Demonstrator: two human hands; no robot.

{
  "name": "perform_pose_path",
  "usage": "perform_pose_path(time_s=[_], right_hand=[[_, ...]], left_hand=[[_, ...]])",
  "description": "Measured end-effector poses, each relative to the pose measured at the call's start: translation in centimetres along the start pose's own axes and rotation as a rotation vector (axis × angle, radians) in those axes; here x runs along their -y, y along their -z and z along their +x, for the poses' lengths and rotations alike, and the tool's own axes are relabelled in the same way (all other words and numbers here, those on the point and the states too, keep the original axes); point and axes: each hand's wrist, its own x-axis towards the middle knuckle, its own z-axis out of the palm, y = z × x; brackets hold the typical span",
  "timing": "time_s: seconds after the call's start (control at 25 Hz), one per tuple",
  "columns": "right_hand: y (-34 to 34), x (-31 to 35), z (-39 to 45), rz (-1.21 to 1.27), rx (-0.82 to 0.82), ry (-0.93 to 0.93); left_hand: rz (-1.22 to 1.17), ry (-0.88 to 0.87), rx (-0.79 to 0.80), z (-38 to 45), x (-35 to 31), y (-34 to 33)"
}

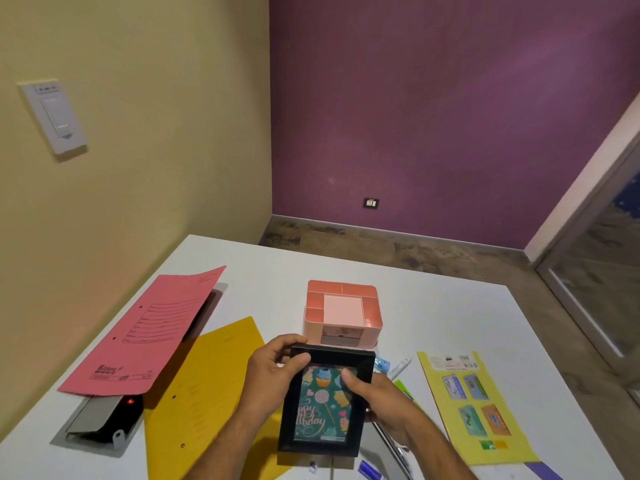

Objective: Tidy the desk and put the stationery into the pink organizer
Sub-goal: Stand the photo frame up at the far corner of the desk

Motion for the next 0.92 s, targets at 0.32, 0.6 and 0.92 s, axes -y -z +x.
perform_pose_path(time_s=[0.32,0.6,0.92], right_hand=[[0.2,-1.1,-0.2,0.348,-0.021,0.019],[0.5,-1.7,-0.4,0.479,-0.018,-0.063],[4.9,-4.9,-2.2,0.557,-0.085,0.014]], left_hand=[[-0.2,0.134,-0.086,0.9,-0.3,-0.3],[-0.228,0.176,-0.058,1.3,-0.2,-1.3],[-0.094,0.124,0.144,2.6,-0.7,-6.5]])
